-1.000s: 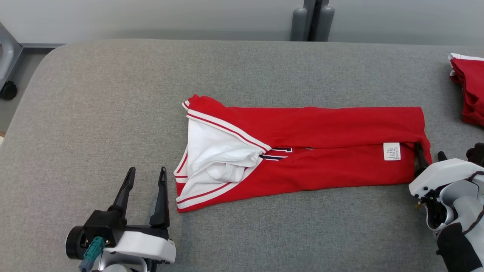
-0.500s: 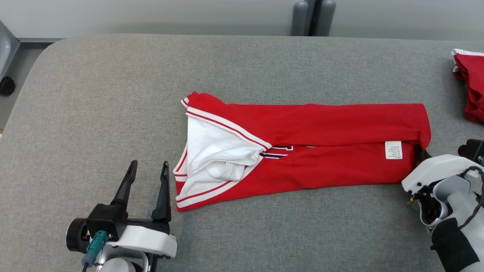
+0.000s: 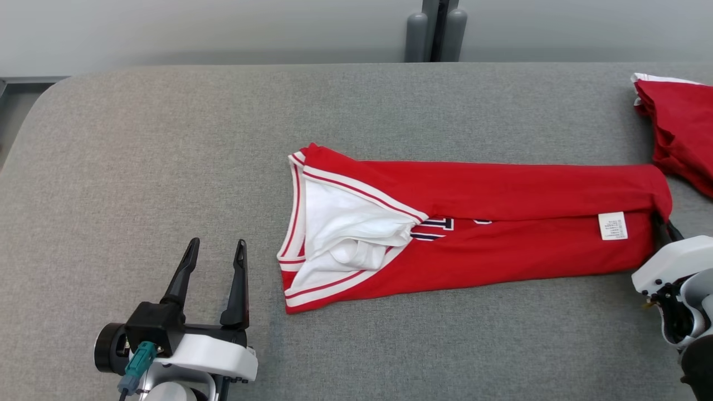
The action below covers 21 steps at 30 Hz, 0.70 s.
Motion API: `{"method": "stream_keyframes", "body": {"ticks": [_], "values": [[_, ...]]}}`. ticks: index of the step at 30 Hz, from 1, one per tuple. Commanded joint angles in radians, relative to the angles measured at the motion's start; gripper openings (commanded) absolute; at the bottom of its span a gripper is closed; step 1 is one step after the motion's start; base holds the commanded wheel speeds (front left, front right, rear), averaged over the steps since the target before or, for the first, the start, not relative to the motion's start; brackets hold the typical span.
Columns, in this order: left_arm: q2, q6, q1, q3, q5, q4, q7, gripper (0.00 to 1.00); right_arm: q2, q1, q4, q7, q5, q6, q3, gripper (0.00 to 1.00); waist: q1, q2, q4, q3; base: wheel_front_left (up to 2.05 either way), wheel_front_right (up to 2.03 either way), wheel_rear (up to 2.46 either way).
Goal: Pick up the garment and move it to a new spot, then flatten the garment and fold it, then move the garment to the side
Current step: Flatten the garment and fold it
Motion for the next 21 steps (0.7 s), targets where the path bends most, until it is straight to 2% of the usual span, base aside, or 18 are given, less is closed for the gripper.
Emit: {"method": "stream_keyframes", "body": {"ticks": [1,7,21], "values": [[0.004,-0.004,0.005,0.003,0.004,0.002,-0.001,1.00,-0.022,0.014,-0.009,-0.011,0.010,0.000,0.006,0.00,0.0000,0.0000,-0.006,-0.004,0.00,0.00,0.00],[0.004,0.000,0.013,-0.005,-0.003,0.009,-0.001,1.00,-0.066,0.054,-0.115,-0.027,0.059,0.000,0.095,0.00,0.0000,0.0000,-0.014,-0.024,0.00,0.00,0.00],[0.004,0.009,0.036,-0.022,-0.021,0.013,-0.001,1.00,-0.070,0.092,-0.390,-0.044,0.133,0.000,0.270,0.00,0.0000,0.0000,0.046,-0.076,0.00,0.00,0.00]]}}
